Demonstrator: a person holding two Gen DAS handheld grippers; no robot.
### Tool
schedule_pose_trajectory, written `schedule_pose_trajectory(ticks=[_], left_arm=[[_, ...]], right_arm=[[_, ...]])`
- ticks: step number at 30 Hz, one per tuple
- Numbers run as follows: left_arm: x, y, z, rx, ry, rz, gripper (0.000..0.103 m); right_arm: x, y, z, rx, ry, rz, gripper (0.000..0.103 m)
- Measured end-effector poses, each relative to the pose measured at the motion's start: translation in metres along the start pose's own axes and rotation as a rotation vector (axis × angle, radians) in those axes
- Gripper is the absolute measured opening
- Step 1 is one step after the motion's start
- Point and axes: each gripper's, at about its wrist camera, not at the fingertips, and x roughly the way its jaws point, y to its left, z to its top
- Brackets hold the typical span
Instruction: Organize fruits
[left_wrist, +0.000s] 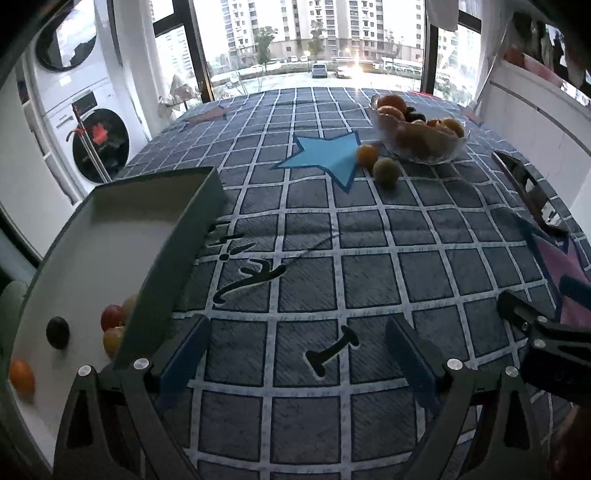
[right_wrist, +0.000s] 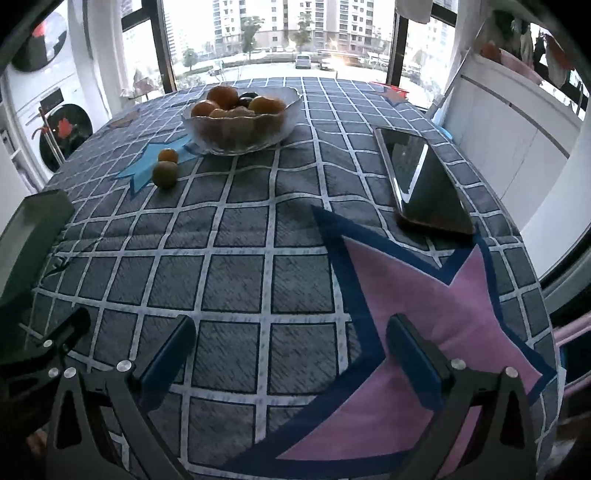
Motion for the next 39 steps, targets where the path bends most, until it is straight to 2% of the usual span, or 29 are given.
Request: schedule_pose_trajectory(ticks=[4,39], left_arm=[[0.0049,0.0109,-0.0042,-0.069,0.029,-0.052,0.103],[0.0022,0.0085,-0.0080,-0.061,0.019,-0.053,0.103]], right_arm=[[-0.0001,-0.0003,-0.0001,0.002,-0.001,0.002,0.103],[0.0001,0.0000,-0.0001,0.002,0.000,0.002,0.103]])
